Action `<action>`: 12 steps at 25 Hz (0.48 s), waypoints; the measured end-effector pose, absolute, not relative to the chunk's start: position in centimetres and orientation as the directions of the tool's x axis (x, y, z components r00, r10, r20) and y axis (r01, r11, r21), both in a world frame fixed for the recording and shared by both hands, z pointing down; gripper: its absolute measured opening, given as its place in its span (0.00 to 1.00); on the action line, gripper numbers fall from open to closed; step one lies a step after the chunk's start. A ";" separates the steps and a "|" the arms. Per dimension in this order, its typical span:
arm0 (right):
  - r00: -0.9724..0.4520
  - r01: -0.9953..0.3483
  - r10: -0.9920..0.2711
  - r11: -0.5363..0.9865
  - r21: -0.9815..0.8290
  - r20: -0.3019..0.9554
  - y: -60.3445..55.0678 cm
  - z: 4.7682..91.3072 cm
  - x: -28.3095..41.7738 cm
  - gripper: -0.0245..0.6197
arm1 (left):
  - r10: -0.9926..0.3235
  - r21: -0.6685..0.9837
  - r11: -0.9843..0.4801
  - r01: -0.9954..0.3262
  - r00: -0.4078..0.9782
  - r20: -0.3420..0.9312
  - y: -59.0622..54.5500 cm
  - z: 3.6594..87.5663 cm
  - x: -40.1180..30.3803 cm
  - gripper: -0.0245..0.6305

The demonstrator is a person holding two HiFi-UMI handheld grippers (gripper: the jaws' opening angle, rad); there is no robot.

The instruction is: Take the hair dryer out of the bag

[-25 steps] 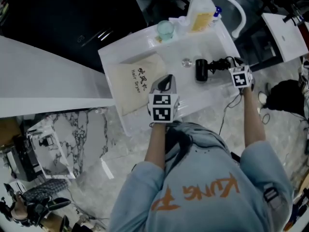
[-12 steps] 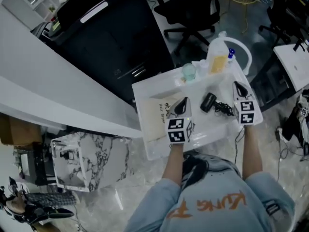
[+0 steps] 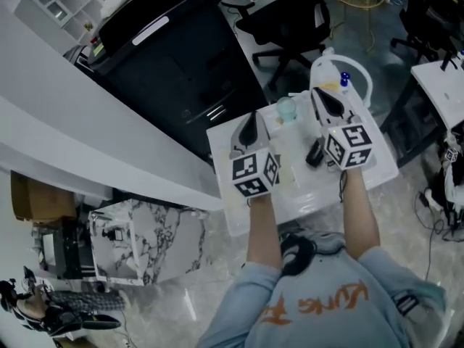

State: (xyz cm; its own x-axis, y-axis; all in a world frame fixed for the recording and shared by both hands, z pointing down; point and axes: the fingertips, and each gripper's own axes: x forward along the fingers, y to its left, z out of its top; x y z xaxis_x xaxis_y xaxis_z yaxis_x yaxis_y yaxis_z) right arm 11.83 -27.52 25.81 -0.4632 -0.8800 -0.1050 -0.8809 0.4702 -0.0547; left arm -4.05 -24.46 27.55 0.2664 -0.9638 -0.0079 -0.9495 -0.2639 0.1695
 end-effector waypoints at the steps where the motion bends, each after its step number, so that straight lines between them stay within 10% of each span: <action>1: -0.461 -0.880 -0.880 0.470 -0.070 -0.114 -27.4 25.0 11.4 0.04 | -0.970 0.166 -0.243 -0.956 0.244 -0.018 -24.4 26.9 -4.1 0.04; 12: -0.485 -0.874 -0.874 0.485 -0.038 -0.008 -24.7 28.0 9.6 0.04 | -0.994 0.021 -0.108 -0.994 0.108 0.012 -21.4 28.6 -4.8 0.04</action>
State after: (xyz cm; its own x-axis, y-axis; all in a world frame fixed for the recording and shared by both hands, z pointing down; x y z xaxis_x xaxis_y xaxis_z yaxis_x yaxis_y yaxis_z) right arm 9.63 -24.68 27.97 -0.4851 -0.8744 -0.0083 -0.8736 0.4851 -0.0379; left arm -4.85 -21.37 28.63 0.1082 -0.9941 0.0121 -0.9939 -0.1079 0.0207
